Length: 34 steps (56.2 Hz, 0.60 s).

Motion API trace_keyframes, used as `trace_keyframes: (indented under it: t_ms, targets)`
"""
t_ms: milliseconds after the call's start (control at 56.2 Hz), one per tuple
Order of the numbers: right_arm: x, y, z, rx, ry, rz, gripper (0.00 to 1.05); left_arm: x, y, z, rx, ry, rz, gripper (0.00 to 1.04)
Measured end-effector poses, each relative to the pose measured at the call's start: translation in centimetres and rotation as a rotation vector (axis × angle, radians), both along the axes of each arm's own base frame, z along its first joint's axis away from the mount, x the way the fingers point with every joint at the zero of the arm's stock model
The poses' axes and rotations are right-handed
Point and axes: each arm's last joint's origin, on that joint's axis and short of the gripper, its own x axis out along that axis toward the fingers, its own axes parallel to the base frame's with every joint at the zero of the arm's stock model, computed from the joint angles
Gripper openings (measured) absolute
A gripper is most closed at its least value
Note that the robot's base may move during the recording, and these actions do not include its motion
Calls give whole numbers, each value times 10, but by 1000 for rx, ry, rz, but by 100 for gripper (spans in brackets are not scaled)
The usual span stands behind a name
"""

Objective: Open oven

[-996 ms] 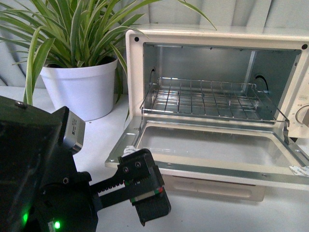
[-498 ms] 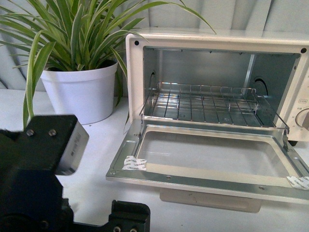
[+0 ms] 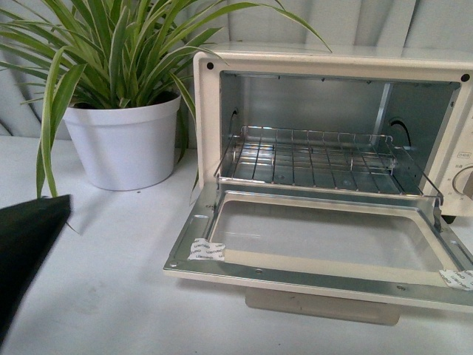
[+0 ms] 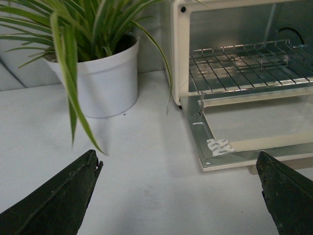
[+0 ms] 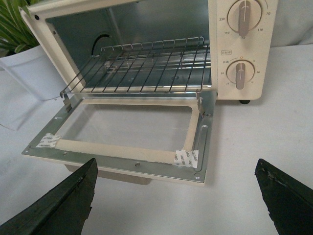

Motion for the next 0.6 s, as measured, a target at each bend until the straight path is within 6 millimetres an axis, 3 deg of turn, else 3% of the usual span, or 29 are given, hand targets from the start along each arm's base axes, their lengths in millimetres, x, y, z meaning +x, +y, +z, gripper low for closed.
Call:
trace_keyframes:
  t_ms: [231, 391, 552, 605]
  targets:
    - [-27, -3, -18, 5, -61, -30, 95, -28, 29, -5, -29, -50, 91, 98]
    - [-28, -7, -25, 44, -103, -49, 95, -34, 46, -12, -97, -56, 154, 98]
    - [-29, -7, -24, 52, -104, -50, 95, -34, 47, -12, -115, -57, 154, 98]
    - [-28, -9, -24, -5, -163, -126, 88, -34, 49, -13, -116, -56, 169, 89]
